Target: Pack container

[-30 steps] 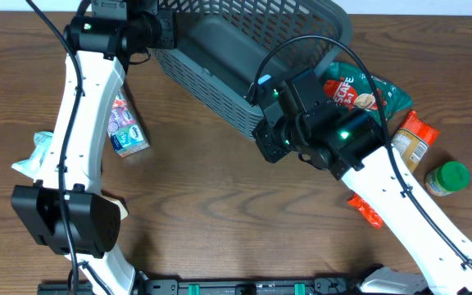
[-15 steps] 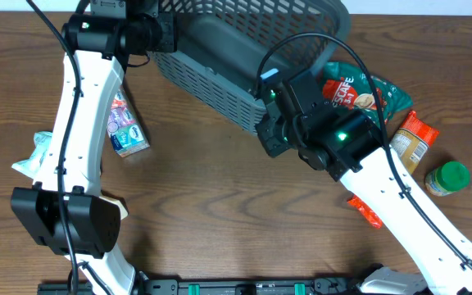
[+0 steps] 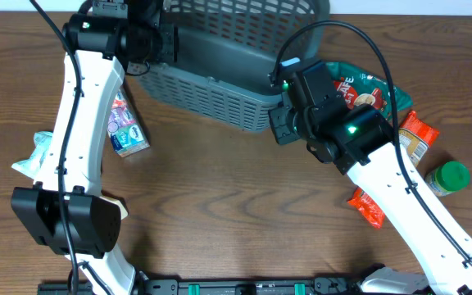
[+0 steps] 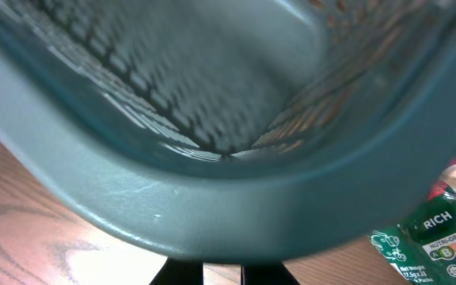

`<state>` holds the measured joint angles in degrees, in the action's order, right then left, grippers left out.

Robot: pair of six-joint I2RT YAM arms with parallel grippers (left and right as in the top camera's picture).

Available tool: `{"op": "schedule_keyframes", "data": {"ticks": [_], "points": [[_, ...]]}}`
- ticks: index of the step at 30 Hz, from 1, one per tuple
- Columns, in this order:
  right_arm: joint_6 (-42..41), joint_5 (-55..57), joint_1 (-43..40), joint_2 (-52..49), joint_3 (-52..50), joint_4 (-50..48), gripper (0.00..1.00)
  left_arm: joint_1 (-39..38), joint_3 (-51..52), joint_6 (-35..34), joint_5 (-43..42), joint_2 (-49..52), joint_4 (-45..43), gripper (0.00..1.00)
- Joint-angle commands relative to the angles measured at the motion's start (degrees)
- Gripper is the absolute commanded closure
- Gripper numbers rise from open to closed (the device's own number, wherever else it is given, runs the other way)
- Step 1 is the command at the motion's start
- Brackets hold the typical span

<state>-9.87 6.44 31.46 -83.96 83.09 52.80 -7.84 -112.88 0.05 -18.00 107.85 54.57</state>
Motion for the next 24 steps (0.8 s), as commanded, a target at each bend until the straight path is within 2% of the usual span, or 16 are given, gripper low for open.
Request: {"op": "schedule_keyframes", "data": {"ticks": [1, 16, 24], "points": [[-1.49, 1.29, -0.90, 0.07, 0.92, -0.76, 0.99, -0.02, 1.25, 0.35, 0.68, 0.96, 2.25, 0.94], [-1.70, 1.27, -4.02, 0.07, 0.92, -1.33, 0.99, -2.58, 1.25, 0.35, 0.90, 0.70, 5.92, 0.94], [-1.68, 1.27, -5.29, 0.07, 0.92, -1.36, 0.99, -6.29, 1.25, 0.33, 7.67, 0.70, 8.20, 0.94]]}}
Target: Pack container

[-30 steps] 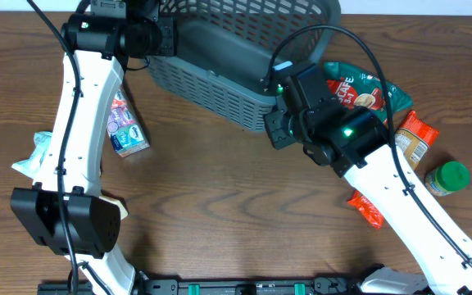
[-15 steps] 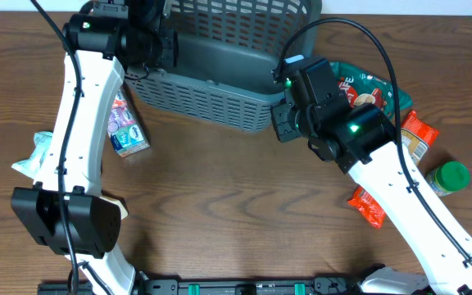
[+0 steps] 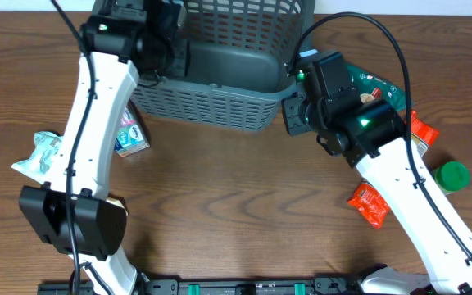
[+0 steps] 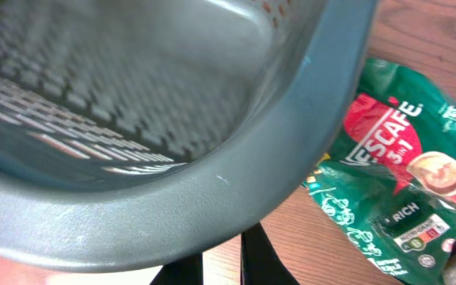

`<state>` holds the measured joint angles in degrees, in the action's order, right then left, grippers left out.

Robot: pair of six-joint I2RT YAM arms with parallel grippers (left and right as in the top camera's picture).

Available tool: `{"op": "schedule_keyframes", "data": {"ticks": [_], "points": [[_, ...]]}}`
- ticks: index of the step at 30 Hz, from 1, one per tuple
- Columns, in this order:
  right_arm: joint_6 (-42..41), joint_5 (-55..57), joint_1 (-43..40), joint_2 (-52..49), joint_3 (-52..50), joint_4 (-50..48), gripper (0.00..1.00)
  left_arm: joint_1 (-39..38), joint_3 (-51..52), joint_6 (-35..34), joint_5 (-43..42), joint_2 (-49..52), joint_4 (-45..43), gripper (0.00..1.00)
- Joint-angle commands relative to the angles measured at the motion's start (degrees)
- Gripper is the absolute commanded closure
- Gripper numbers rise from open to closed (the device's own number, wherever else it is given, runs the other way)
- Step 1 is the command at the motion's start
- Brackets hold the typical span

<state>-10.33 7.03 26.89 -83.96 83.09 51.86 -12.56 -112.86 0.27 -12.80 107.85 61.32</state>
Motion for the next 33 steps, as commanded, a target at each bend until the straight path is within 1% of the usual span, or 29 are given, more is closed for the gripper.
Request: {"op": "schedule_keyframes", "data": {"ticks": [1, 16, 20, 21, 23, 24, 25, 28, 29, 33], "points": [[-1.22, 0.70, -0.76, 0.07, 0.92, -0.42, 0.99, -1.97, 1.22, 0.11, 2.45, 0.70, 1.66, 0.94], [-1.20, 0.68, -2.12, 0.07, 0.92, -0.39, 0.99, -3.39, 1.22, 0.11, 2.67, 0.68, 4.39, 0.94], [-1.22, 0.48, -2.12, 0.07, 0.94, 0.15, 0.98, -3.39, 1.03, 0.15, 6.69, 0.28, 2.97, 0.94], [-1.22, 0.48, -2.12, 0.07, 0.92, 0.31, 0.96, -3.39, 0.74, 0.17, 8.11, -0.09, 2.69, 0.91], [-1.22, 0.48, -2.12, 0.11, 0.94, 0.44, 0.89, -3.39, -0.39, 1.51, 9.55, -0.68, 2.40, 0.83], [-1.20, 0.48, -2.10, 0.24, 0.94, 0.48, 0.85, -3.39, -1.27, 2.64, 9.55, -1.05, 2.40, 0.71], [-1.22, 0.46, -2.10, 0.48, 0.94, 0.52, 0.83, -3.39, -2.03, 2.97, 9.66, -1.42, 2.40, 0.66], [-1.51, 0.26, -2.10, 2.03, 0.98, 1.25, 0.83, -3.39, -4.28, 2.97, 9.70, -3.17, 2.36, 0.59], [-1.53, 0.24, -2.10, 2.64, 0.98, 1.49, 0.82, -3.39, -4.85, 2.97, 9.75, -3.82, 2.38, 0.54], [-1.66, 0.81, -2.12, 6.69, 1.09, 2.14, 0.79, -3.39, -5.90, 2.97, 12.81, -8.09, 2.29, 0.53]]}}
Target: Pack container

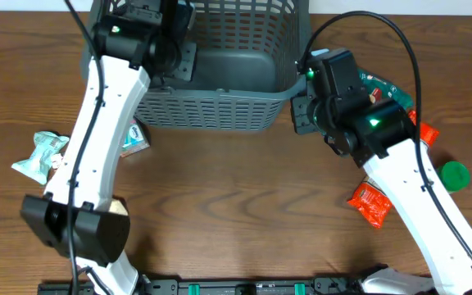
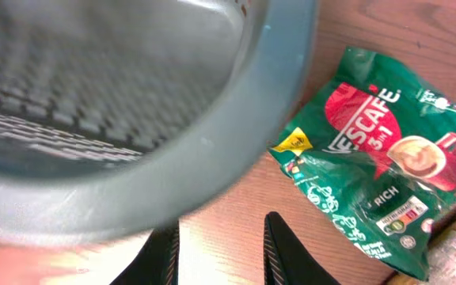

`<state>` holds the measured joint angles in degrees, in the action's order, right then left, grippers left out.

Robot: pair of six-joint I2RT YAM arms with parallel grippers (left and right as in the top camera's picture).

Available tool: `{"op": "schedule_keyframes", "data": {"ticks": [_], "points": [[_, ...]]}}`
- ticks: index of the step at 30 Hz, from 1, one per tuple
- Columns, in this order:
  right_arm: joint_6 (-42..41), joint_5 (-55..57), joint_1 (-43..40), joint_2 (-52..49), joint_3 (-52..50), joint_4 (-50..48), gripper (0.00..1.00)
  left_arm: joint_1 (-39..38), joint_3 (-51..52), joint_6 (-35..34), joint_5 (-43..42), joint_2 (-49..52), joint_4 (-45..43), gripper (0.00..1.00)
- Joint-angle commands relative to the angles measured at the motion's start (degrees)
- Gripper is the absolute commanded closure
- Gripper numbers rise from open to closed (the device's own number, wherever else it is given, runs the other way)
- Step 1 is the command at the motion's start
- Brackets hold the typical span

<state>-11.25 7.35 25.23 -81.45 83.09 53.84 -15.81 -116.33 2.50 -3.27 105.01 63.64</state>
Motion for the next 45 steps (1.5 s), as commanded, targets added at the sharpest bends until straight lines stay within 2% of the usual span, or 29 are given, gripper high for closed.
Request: {"op": "schedule_keyframes", "data": {"ticks": [1, 5, 7, 8, 13, 15, 16, 17, 21, 26, 36, 45], "points": [[-1.03, 1.07, -0.46, 5.20, 1.14, 0.13, 0.78, -0.13, -2.43, 0.72, 4.04, -6.32, 0.00, 0.53], [-1.60, 3.93, -0.46, 9.81, 1.33, -1.42, 0.79, -0.11, -2.43, 0.92, 4.46, -11.19, 1.09, 0.43], [-0.85, 4.48, -0.46, 11.82, 1.33, -3.98, 0.95, -0.11, -2.43, 0.92, 5.55, -13.16, 2.43, 0.39], [0.00, 4.44, -0.46, 12.50, 1.33, -5.33, 0.99, -0.11, -2.43, 0.92, 7.15, -13.81, 3.15, 0.38], [4.28, 0.31, -0.46, 13.33, 1.33, -12.24, 0.99, 1.64, -2.40, -0.55, 19.08, -15.72, 7.78, 0.39], [4.31, -1.62, -0.46, 12.41, 1.36, -13.86, 0.99, 3.98, -2.40, -2.10, 19.85, -15.85, 9.35, 0.49], [4.31, -2.73, -0.46, 11.72, 1.36, -14.58, 0.99, 5.51, -2.40, -3.80, 19.85, -15.85, 10.12, 0.61], [4.31, -3.91, -0.46, 11.08, 1.44, -15.21, 0.99, 6.91, -2.40, -5.53, 19.82, -15.85, 10.69, 0.69], [5.62, -10.16, -0.46, 6.58, 2.71, -18.34, 0.99, 12.74, -2.40, -10.40, 19.80, -15.85, 12.15, 0.70], [6.23, -13.22, -0.46, -0.66, 7.69, -19.39, 0.99, 16.37, -2.40, -10.56, 19.82, -15.85, 12.22, 0.70], [6.19, -13.20, -0.63, -11.06, 12.57, -24.41, 0.99, 17.03, -2.40, -10.56, 19.82, -15.80, 12.20, 0.69], [5.95, -12.07, -1.95, -15.26, 12.57, -23.89, 0.99, 17.03, -2.40, -10.56, 19.82, -15.80, 12.20, 0.69]]}}
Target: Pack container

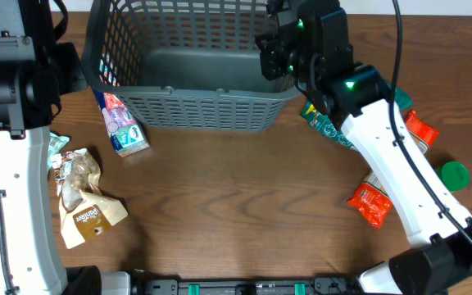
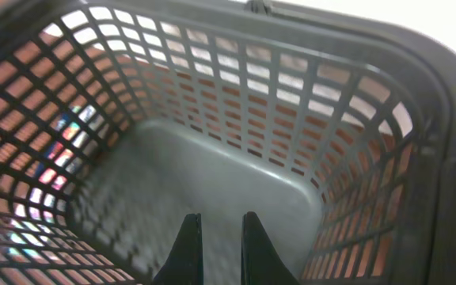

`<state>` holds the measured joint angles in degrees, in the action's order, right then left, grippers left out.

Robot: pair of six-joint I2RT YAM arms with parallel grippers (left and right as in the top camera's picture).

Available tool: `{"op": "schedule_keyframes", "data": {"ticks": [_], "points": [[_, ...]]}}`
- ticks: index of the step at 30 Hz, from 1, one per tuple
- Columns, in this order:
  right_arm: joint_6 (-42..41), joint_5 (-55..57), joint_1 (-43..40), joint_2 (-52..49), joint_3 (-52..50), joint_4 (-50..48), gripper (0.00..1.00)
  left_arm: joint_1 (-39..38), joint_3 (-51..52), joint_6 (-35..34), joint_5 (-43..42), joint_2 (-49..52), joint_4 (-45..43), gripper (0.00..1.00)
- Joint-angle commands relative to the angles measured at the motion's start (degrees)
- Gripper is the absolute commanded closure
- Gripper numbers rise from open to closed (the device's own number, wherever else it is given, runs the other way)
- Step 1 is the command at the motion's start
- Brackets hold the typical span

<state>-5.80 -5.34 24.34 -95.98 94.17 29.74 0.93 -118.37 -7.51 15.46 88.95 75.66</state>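
Note:
The grey mesh basket [image 1: 195, 106] stands upright at the table's far middle, empty inside [image 2: 212, 170]. My right gripper [image 1: 273, 51] hangs over the basket's right part; in the wrist view its two fingers [image 2: 218, 237] stand a little apart with only the basket floor between them. My left arm [image 1: 15, 82] rises at the far left, off the basket; its dark wrist block [image 1: 68, 67] is beside the left wall and its fingers are hidden. A green Nescafe pack [image 1: 324, 121] lies right of the basket, partly under my right arm.
Right side: an orange-red packet [image 1: 367, 205], a green-lidded jar [image 1: 451, 174], another orange packet [image 1: 416, 127]. Left side: a blue-pink carton [image 1: 123, 129] against the basket's front left corner, a brown bag [image 1: 84, 205], a pale teal packet [image 1: 56, 144] under the left arm.
My right gripper was open beside the basket's right rim corner; it now hangs over the basket's inside, jaws narrower. The left arm has gone from the basket's far left rim to the table's left.
The basket lay skewed, my right gripper shut on its near right rim and the left arm at its far left rim. It then stood straighter, still held. Then it stood square and my right gripper was open beside it. Now both arms are off it.

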Motion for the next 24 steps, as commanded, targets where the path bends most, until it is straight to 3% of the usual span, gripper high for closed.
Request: {"op": "schedule_keyframes", "data": {"ticks": [1, 9, 24], "points": [[0.50, 0.85, -1.18, -0.79, 1.46, 0.26, 0.99, 0.28, -0.37, -0.55, 1.07, 0.26, 0.15, 0.69], [-1.90, 8.20, -2.67, -0.85, 1.46, 2.12, 0.99, 0.28, -0.37, -0.55, 1.07, 0.26, 0.17, 0.69], [-1.90, 8.59, -4.02, -1.53, 1.46, 5.46, 0.99, 0.28, -0.37, -0.57, 0.24, 0.26, 0.20, 0.69]]}}
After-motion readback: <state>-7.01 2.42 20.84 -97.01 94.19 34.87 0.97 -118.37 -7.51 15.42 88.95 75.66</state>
